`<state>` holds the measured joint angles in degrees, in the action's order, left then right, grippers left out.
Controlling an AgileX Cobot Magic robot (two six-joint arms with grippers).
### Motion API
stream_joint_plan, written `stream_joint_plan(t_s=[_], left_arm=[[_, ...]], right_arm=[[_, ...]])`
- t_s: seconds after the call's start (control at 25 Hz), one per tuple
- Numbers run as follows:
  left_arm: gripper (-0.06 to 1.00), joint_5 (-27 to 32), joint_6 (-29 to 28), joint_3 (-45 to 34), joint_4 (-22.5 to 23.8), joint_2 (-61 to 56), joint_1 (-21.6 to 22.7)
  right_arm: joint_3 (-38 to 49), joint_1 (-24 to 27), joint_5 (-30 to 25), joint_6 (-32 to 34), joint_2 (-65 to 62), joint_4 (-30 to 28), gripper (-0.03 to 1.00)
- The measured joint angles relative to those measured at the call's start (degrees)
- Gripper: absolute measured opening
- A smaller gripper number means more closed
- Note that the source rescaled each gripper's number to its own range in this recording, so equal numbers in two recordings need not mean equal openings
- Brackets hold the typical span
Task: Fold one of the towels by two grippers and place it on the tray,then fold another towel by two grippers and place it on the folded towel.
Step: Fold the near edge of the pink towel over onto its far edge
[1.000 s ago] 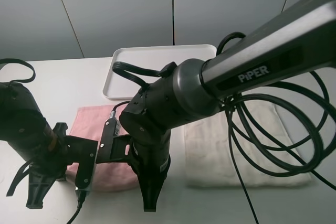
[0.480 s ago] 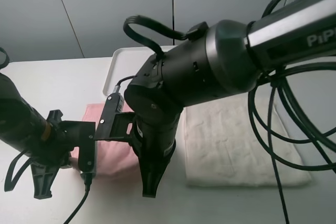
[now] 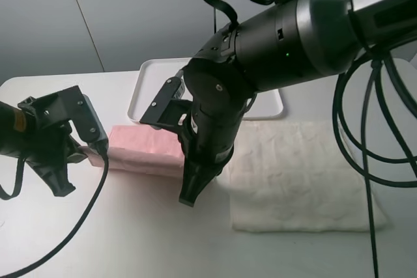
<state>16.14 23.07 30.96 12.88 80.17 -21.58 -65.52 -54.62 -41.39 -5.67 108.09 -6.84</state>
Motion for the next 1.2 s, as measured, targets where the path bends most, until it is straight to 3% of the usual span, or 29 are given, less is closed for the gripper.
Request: stream_joint_plan(t_s=[0.64,0.84,1.0,1.2], left_arm=[[0.0,-8.0,-0.3,0.0,-2.6,3.8,0.4],[0.0,-10.4,-1.7,0.0,-2.8,7.1,2.3],[0.0,-14.3,-4.0,0.0,-2.8,7.8,4.6],[0.0,-17.4,-4.5,0.0,-2.8,9.6,5.4]], right_arm=[[0.0,4.4,8.0,12.5,0.0,-3.0,0.01],[0.0,5.4,9.7,14.4,0.1,-3.5,0.01],[0.0,5.4,11.6,17.2,1.7,-6.7,0.01],[0.0,5.4,14.7,28.2,2.7,-17.6,0.01]])
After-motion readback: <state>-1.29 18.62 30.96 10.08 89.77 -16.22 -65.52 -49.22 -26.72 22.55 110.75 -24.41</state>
